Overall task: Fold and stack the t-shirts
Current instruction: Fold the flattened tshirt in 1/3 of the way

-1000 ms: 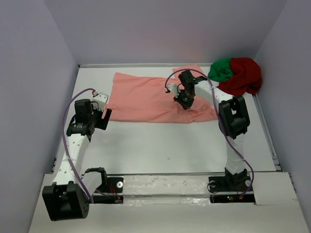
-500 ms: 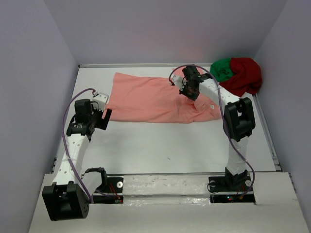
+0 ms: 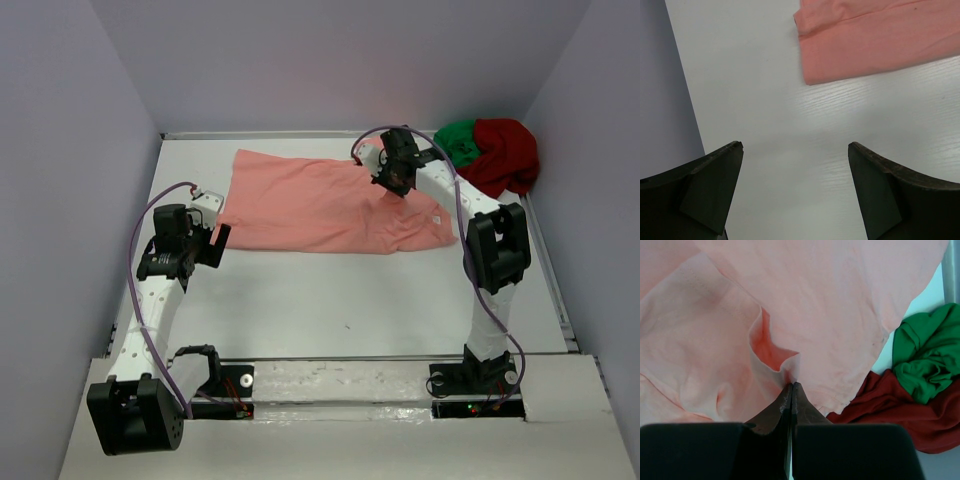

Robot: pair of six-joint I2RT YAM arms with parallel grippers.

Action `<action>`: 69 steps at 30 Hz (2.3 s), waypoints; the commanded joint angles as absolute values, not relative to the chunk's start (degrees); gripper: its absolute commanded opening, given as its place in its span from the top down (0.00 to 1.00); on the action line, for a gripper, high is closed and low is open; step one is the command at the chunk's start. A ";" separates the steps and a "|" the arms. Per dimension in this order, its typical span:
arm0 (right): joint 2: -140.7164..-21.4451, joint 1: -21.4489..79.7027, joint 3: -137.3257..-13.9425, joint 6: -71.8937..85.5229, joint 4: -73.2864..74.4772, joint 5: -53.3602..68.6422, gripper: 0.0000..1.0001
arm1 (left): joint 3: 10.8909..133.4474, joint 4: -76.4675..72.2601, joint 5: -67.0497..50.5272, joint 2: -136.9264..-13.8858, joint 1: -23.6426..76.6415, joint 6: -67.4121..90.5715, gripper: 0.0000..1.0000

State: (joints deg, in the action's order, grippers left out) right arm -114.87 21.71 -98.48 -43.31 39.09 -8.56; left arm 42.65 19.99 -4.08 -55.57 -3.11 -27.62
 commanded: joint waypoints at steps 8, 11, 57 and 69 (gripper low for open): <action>-114.61 21.80 -95.62 -45.88 29.88 -8.96 1.00 | 42.71 19.69 -3.43 -54.40 -3.52 -27.95 0.01; -116.10 21.80 -95.45 -46.05 28.92 -10.54 1.00 | 42.63 19.60 -3.08 -54.49 -3.52 -27.86 0.01; -122.78 21.27 -91.76 -50.71 13.01 -25.92 1.00 | 42.72 19.60 -2.02 -55.90 -3.69 -27.60 0.01; -123.66 21.27 -88.86 -50.10 12.92 -27.77 1.00 | 42.89 19.69 -2.11 -55.81 -3.78 -27.60 0.01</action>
State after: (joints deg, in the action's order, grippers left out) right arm -124.20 21.69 -89.34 -49.95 15.44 -26.22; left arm 42.65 19.99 -2.35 -56.40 -3.46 -27.57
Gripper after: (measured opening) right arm 0.011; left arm 0.989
